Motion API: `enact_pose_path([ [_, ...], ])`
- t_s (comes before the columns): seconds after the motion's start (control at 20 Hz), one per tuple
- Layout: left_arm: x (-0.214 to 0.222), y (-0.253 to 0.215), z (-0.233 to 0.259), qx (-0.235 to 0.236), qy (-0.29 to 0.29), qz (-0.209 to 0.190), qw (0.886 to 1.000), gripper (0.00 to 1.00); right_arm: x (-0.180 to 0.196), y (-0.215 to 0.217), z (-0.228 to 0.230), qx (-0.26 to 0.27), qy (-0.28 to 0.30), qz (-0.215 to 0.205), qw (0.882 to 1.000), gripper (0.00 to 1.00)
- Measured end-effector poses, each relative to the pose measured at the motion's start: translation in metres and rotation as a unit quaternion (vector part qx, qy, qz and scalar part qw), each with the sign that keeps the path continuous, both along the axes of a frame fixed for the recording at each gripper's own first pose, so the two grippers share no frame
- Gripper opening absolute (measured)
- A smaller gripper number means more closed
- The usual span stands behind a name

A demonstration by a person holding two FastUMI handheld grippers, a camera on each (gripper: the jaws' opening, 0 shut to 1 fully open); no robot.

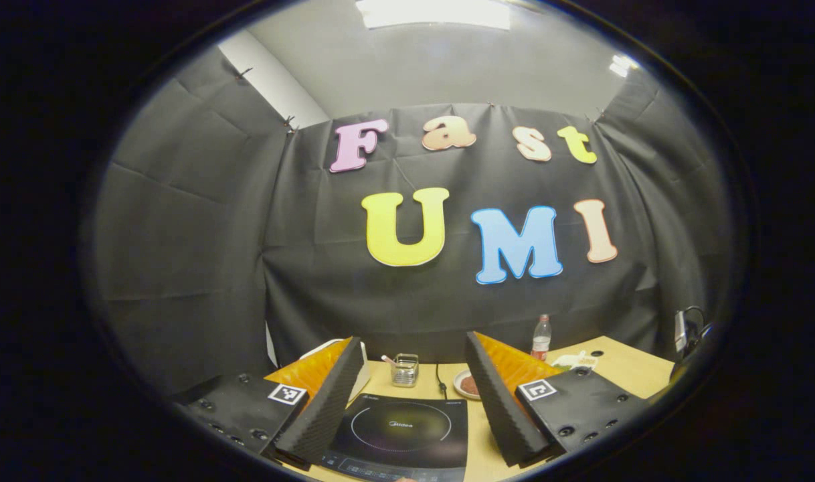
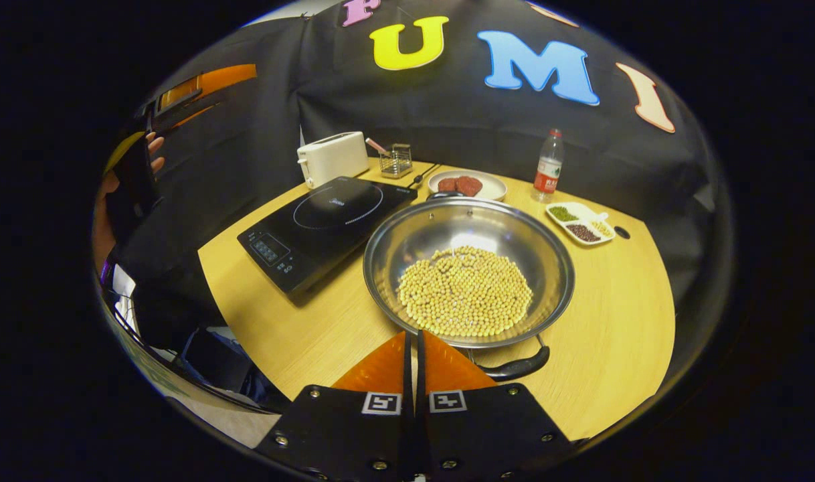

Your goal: First push the handle of the pot to place it horizontally, then grasp the pot with both hands and set it on the induction cooktop.

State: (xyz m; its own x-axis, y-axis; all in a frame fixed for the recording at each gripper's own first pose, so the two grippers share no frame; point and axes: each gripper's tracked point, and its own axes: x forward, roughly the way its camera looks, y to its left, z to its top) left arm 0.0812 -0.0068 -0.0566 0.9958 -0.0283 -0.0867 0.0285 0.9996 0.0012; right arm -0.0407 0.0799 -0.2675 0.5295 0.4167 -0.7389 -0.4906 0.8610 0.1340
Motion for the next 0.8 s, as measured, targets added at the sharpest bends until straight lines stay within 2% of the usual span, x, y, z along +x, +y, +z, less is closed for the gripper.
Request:
enact_pose_path([
  [0.1,0.004,-0.006,-0.005,0.002,0.007,0.002,1.0,0.99,-0.003,-0.005,-0.014,0.0,0.028,-0.001,1.0,0.01],
  [0.15,0.004,-0.012,-0.007,0.002,0.01,0.003,1.0,0.94,-0.004,-0.009,-0.02,-0.001,0.039,-0.002,0.999,0.01],
  [0.2,0.005,-0.014,-0.009,0.003,0.013,0.004,1.0,1.0,-0.003,-0.014,-0.026,-0.005,0.049,-0.002,0.999,0.01],
  [0.3,0.007,-0.02,-0.011,0.008,0.017,0.004,1.0,1.0,-0.001,-0.022,-0.034,-0.011,0.062,-0.007,0.998,0.01],
  [0.5,0.015,-0.035,-0.018,0.01,0.025,0.0,1.0,1.0,0.003,-0.03,-0.037,0.001,0.071,-0.02,0.997,0.01],
  [0.8,0.022,-0.06,-0.022,0.01,0.028,-0.015,0.999,0.99,0.017,-0.057,-0.039,-0.009,0.065,-0.043,0.997,0.01],
])
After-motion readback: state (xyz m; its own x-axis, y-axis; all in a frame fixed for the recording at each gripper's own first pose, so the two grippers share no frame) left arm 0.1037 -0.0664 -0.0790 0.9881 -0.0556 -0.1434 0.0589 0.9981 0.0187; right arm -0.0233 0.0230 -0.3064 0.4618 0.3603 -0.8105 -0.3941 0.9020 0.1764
